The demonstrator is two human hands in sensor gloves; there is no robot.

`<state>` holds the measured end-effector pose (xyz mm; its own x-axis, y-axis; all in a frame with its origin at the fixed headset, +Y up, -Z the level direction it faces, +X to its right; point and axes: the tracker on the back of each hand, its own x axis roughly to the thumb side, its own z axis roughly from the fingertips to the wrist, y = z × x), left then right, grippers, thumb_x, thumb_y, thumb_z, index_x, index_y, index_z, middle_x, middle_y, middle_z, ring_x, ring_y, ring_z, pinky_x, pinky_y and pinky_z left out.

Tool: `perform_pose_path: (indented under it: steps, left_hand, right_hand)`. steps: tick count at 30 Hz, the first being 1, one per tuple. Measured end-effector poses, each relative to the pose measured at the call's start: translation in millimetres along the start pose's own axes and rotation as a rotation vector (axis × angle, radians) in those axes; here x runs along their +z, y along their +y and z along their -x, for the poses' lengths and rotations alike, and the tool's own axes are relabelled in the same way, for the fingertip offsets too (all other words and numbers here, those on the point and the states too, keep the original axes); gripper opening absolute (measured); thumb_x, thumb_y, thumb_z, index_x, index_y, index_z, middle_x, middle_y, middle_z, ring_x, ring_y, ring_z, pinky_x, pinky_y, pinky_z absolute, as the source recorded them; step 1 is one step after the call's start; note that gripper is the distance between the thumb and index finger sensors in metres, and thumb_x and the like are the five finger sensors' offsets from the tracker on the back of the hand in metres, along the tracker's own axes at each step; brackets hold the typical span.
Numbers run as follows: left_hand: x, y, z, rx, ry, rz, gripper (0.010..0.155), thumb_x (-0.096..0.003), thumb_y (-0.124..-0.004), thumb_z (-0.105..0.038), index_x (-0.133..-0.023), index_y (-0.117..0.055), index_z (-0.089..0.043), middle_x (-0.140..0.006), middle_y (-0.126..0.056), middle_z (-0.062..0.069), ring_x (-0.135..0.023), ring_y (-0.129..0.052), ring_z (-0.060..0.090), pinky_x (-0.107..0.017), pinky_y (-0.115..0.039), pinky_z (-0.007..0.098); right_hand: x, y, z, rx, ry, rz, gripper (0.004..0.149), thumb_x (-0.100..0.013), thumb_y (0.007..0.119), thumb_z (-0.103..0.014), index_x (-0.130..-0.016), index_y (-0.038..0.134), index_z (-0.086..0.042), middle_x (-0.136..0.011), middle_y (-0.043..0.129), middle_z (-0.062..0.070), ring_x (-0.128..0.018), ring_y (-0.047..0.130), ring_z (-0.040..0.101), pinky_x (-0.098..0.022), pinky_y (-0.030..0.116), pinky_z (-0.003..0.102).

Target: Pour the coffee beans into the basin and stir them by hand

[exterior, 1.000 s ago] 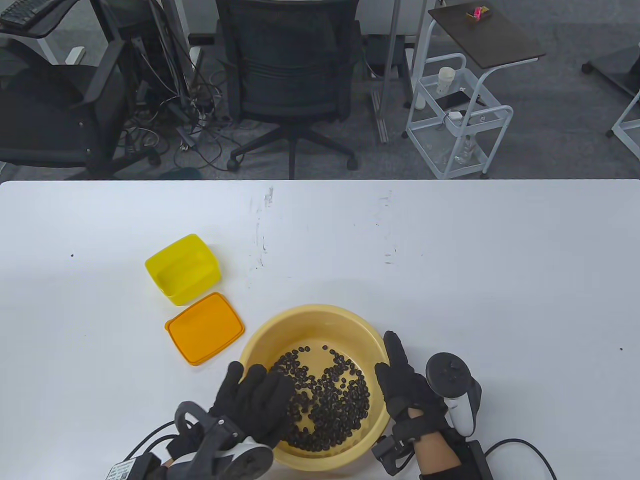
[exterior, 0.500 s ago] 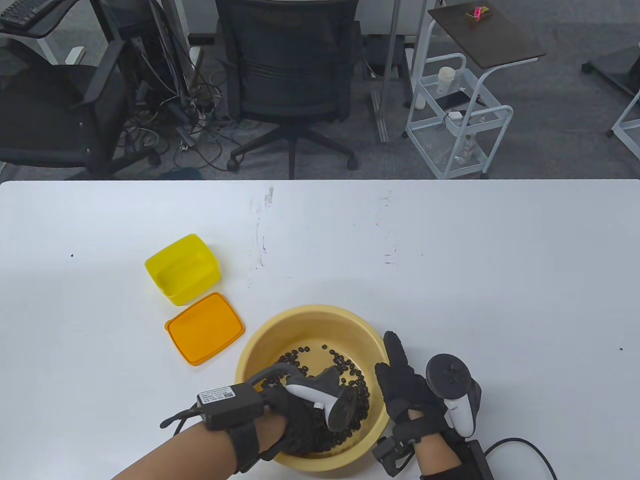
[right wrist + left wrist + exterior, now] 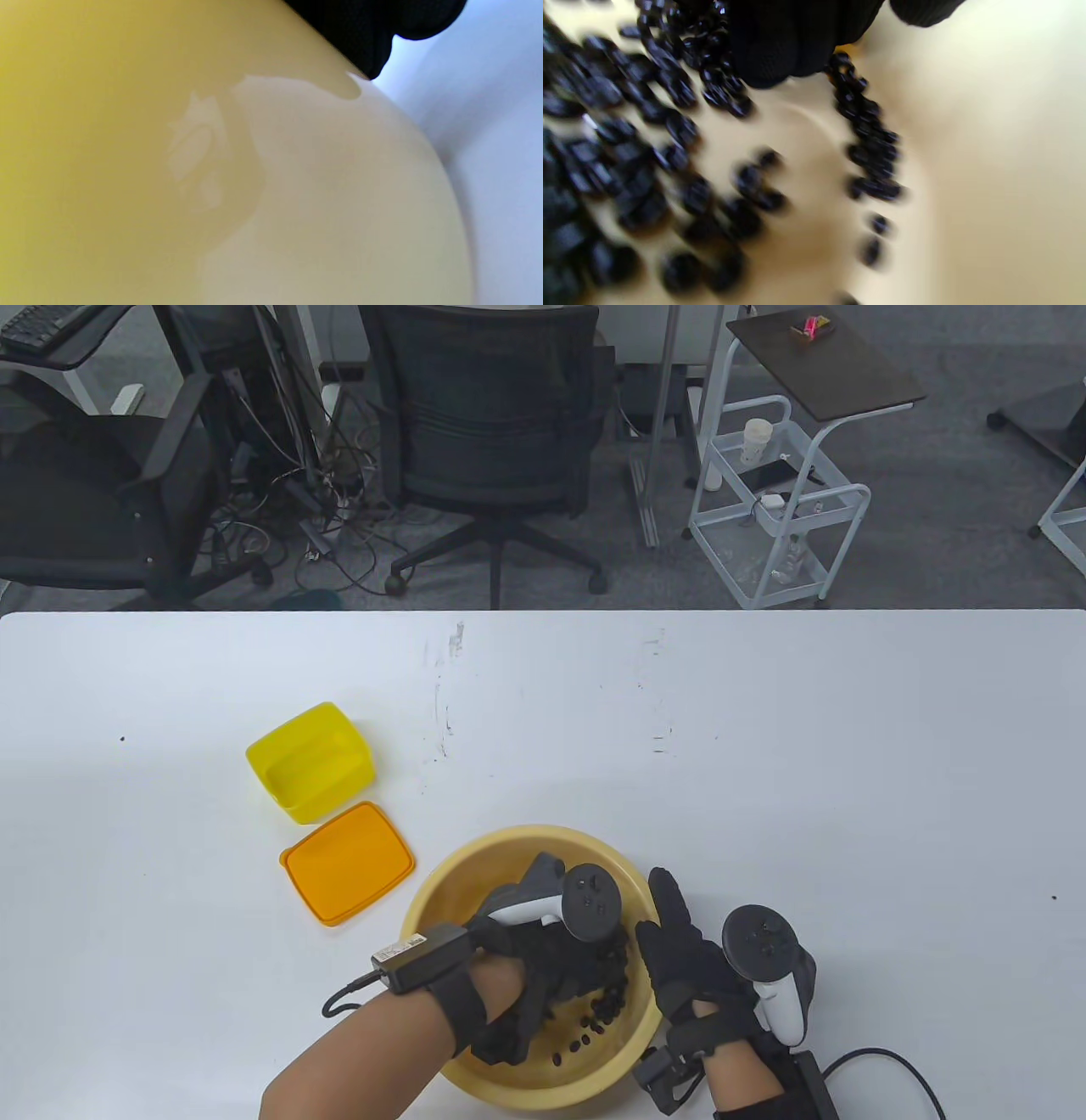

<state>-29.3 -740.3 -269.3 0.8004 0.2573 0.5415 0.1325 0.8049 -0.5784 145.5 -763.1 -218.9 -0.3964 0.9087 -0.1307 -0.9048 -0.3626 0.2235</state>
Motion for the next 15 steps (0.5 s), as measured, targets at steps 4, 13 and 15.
perform_pose_path:
  steps: [4, 13, 15]
  left_hand:
    - [0.7, -4.9, 2.3, -0.385, 0.119, 0.0, 0.06, -0.0536, -0.061, -0.044, -0.107, -0.045, -0.021, -0.11, -0.056, 0.009, -0.094, -0.073, 0.036, -0.077, -0.043, 0.056]
    - [5.1, -16.8, 3.4, -0.78, 0.332, 0.234, 0.065, -0.0515, -0.062, -0.046, -0.101, -0.059, -0.004, -0.095, -0.08, 0.019, -0.072, -0.099, 0.033, -0.074, -0.057, 0.051]
    - [5.3, -18.8, 2.2, -0.806, 0.358, 0.329, 0.064, -0.0515, -0.061, -0.046, -0.098, -0.064, -0.003, -0.091, -0.085, 0.019, -0.066, -0.103, 0.03, -0.073, -0.058, 0.052]
  right_hand:
    - [0.8, 0.6, -0.8, 0.011, 0.0, 0.007, 0.063, -0.056, 0.053, -0.034, -0.106, 0.019, -0.017, -0.1, 0.054, 0.023, -0.081, 0.073, 0.05, -0.059, 0.055, 0.063]
    - [0.7, 2.9, -2.4, 0.027, 0.0, 0.01, 0.063, -0.057, 0.052, -0.035, -0.107, 0.019, -0.017, -0.099, 0.053, 0.024, -0.081, 0.073, 0.05, -0.059, 0.055, 0.063]
    - [1.0, 2.2, -2.1, 0.031, 0.003, 0.011, 0.063, -0.057, 0.052, -0.035, -0.107, 0.019, -0.017, -0.1, 0.053, 0.024, -0.081, 0.073, 0.05, -0.059, 0.055, 0.063]
